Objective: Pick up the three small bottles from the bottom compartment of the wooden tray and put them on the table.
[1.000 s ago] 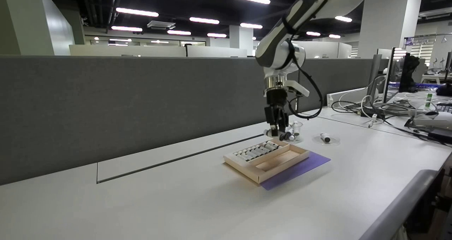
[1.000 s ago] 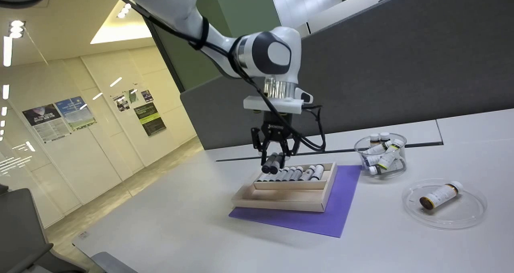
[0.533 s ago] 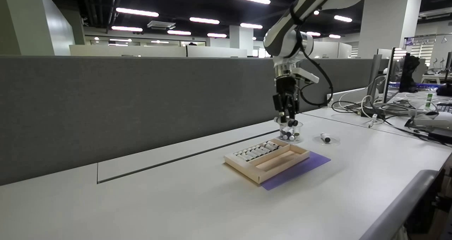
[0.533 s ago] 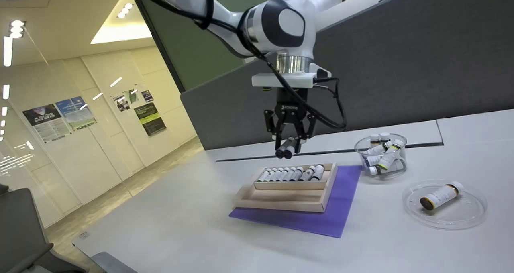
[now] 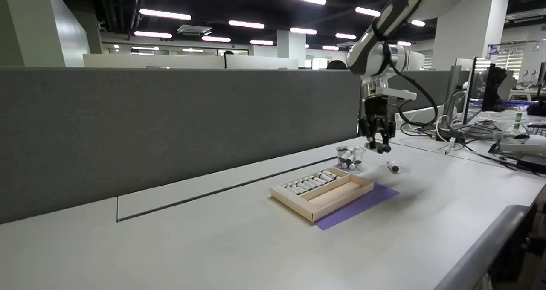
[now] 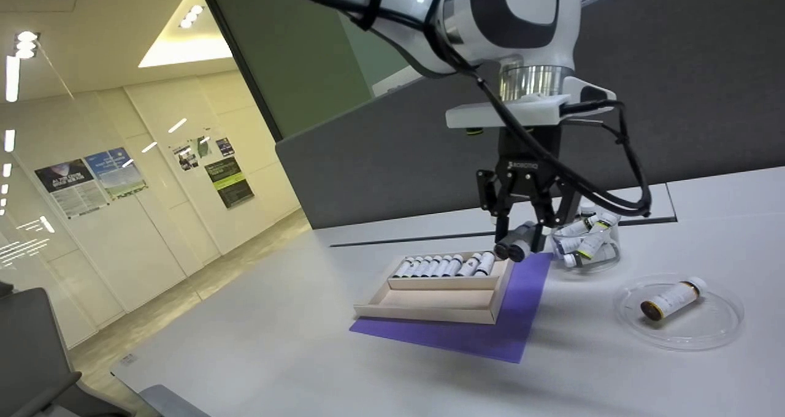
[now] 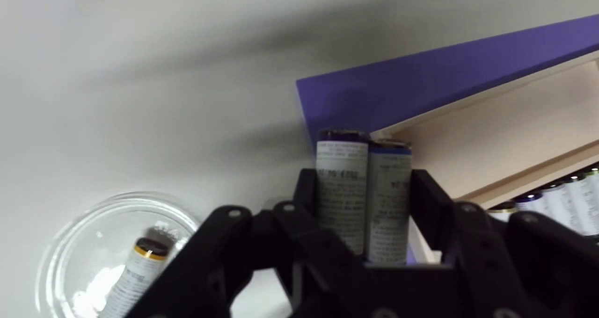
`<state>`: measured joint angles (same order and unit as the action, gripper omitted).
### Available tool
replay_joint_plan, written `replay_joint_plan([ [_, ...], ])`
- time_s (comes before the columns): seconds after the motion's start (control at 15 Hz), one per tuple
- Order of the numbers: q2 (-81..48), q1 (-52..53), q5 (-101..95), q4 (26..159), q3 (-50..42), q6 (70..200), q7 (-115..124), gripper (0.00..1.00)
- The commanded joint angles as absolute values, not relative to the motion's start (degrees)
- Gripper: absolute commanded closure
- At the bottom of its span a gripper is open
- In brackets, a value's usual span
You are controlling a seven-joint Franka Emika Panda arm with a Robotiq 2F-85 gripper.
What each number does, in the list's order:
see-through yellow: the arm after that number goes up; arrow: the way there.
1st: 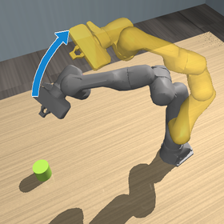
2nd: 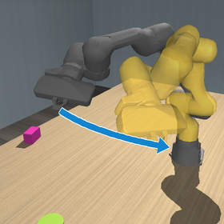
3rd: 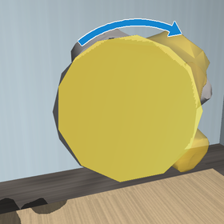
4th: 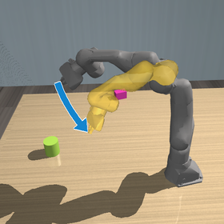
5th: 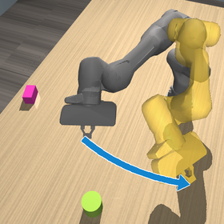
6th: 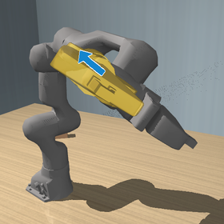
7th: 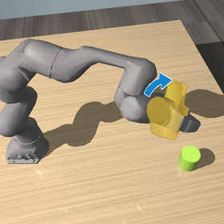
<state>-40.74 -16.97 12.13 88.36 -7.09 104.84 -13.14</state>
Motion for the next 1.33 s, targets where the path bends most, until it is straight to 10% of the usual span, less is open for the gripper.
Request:
replay_joint_plan([
  [0.0,-43.7,-17.98,10.47,86.65,-7.85,105.14,-10.45,0.77],
  [0.93,-50.83,-16.01,5.75,87.48,-5.82,109.34,-12.53,0.77],
  [1.0,-50.62,-15.96,5.65,87.47,-5.76,109.21,-12.38,0.27],
  [1.27,-47.46,-15.78,7.36,86.65,-4.46,105.21,-11.5,0.03],
])
